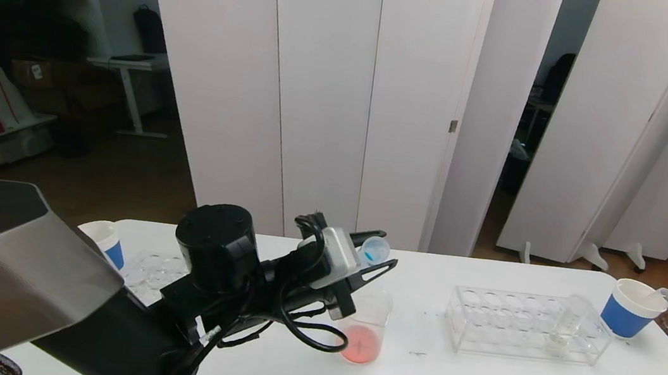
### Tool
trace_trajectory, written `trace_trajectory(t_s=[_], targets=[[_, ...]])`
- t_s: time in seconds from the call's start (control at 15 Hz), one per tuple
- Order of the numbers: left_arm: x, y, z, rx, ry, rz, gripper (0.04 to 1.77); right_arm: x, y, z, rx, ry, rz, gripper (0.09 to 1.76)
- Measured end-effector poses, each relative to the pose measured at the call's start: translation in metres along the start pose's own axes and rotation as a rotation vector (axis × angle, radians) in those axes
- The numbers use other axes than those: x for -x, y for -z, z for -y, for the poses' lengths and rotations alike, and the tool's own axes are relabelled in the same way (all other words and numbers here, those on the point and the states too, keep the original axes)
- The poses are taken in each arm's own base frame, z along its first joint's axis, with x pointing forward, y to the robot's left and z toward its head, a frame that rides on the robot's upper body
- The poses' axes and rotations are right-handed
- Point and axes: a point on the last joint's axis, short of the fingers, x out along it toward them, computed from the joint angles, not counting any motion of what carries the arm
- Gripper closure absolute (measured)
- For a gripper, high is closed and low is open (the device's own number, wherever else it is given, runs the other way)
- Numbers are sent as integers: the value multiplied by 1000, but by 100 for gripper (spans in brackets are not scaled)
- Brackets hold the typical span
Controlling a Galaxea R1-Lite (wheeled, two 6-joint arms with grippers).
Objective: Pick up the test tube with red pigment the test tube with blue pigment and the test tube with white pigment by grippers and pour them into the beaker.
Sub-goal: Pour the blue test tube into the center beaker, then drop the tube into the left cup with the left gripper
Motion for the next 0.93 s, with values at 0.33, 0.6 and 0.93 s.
trace_trajectory(t_s=[0.33,0.6,0.93], targets=[[-2,18,-8,-118,7,14,122,0,0,0,0,0,0,10],[-7,24,-18,-198,20,82,122,0,0,0,0,0,0,10],[-12,44,-19,-308,18,109,122,0,0,0,0,0,0,10]])
